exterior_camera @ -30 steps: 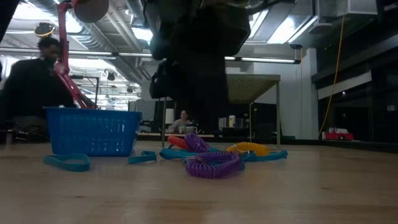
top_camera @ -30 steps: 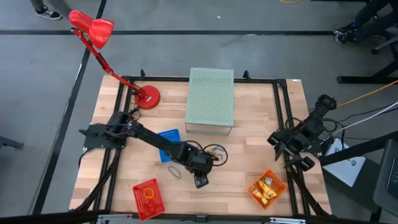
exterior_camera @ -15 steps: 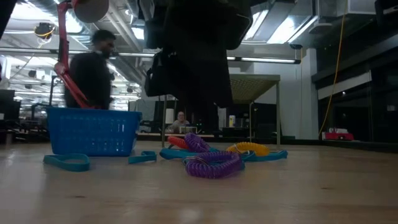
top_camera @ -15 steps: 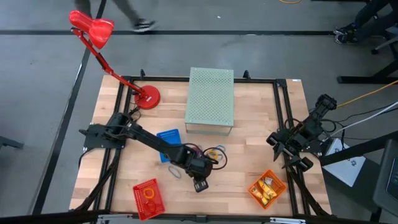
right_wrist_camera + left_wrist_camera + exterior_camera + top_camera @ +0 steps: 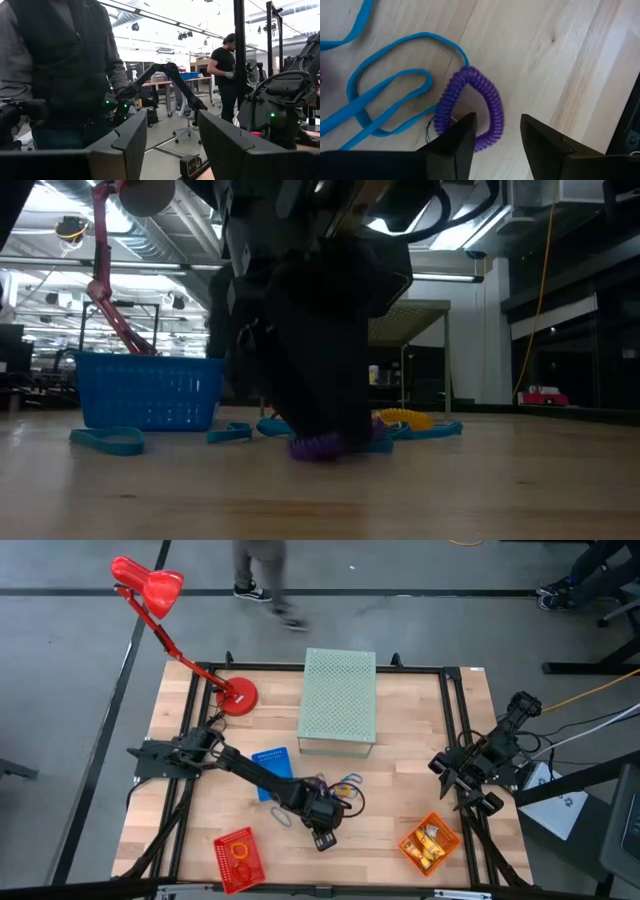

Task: Pick & Place Office Desk Supplies
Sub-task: Put the purple spring keychain into the red basket

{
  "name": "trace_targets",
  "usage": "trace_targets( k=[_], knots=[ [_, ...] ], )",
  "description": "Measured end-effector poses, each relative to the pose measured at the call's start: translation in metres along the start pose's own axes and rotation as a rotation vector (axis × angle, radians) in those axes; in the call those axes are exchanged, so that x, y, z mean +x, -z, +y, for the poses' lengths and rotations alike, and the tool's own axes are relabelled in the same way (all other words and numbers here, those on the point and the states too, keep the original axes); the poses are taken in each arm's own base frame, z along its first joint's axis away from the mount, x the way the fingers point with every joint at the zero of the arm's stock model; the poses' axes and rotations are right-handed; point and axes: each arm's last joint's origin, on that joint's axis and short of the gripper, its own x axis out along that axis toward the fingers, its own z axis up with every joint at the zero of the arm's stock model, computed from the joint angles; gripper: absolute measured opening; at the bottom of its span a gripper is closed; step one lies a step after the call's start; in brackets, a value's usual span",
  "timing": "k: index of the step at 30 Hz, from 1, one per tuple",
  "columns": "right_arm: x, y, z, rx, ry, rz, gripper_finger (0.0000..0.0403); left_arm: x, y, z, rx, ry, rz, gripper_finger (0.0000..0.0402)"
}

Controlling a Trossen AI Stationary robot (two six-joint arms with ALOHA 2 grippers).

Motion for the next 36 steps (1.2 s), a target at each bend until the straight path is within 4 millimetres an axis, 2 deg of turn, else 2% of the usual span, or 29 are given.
trace_targets(
  k=[6, 8, 12, 14, 21, 24, 29, 36],
  knots=[
    [0.0, 0.0, 0.0, -0.002, 0.0, 0.0, 0.0178, 0.003, 0.0, 0.003, -0.003, -0.022, -0.006, 0.0143],
    [0.0, 0.0, 0.0, -0.002, 0.0, 0.0, 0.0178, 0.003, 0.0, 0.003, 0.002, -0.026, 0.0, 0.0117],
    [0.0, 0.001, 0.0, -0.006, 0.001, 0.007, 0.0178, 0.004, 0.0, 0.005, 0.008, -0.006, 0.035, 0.0036],
    [0.0, 0.001, 0.0, -0.01, 0.001, 0.01, 0.0178, 0.004, 0.0, 0.005, 0.019, 0.013, 0.055, 0.0013],
    [0.0, 0.001, 0.0, -0.01, 0.001, 0.015, 0.0179, 0.001, -0.008, 0.002, -0.006, 0.116, 0.033, 0.0012],
    [0.0, 0.001, 0.0, -0.007, 0.001, 0.016, 0.0179, -0.014, -0.016, -0.002, -0.021, 0.164, -0.005, 0.0006],
    [0.0, 0.001, 0.0, -0.003, 0.001, 0.017, 0.0178, -0.051, -0.025, -0.011, -0.024, 0.243, -0.077, 0.0005],
    [0.0, 0.001, 0.0, -0.005, 0.001, 0.016, 0.0178, -0.109, -0.021, -0.028, 0.062, 0.361, -0.129, 0.0002]
  ],
)
